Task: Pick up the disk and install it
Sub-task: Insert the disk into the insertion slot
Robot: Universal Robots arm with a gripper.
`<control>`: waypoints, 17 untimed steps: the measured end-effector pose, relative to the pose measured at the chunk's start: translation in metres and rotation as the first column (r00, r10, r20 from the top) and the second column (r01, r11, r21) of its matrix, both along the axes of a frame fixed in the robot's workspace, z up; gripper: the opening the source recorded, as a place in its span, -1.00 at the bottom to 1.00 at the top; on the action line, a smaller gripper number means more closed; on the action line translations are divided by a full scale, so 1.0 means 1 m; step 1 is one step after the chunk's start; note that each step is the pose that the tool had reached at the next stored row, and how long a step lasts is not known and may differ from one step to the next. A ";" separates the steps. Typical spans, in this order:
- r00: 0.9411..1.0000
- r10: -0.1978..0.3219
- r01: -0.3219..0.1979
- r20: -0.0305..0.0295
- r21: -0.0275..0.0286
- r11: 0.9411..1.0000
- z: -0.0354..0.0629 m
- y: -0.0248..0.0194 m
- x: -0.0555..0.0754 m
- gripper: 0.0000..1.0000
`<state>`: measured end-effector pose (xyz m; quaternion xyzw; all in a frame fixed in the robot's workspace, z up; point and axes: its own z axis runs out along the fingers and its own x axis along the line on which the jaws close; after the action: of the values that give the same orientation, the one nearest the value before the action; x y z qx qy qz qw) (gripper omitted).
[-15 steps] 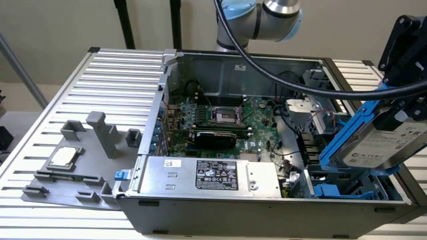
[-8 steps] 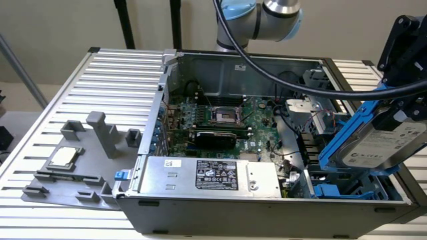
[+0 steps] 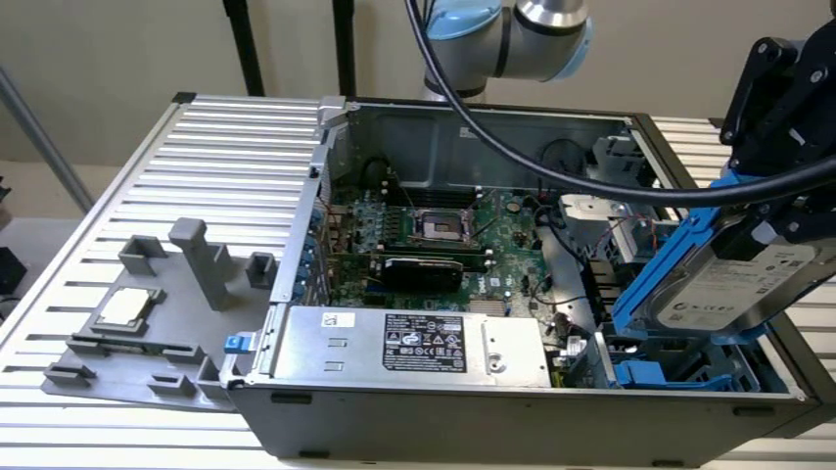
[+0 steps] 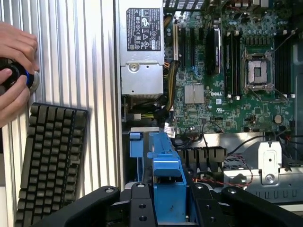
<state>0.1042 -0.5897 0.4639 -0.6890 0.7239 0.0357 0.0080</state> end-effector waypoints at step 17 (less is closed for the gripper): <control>1.000 0.027 -0.027 0.000 0.000 1.000 -0.0159 -0.0046 0.002 -0.35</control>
<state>0.1057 -0.5943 0.4480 -0.6987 0.7145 0.0356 0.0074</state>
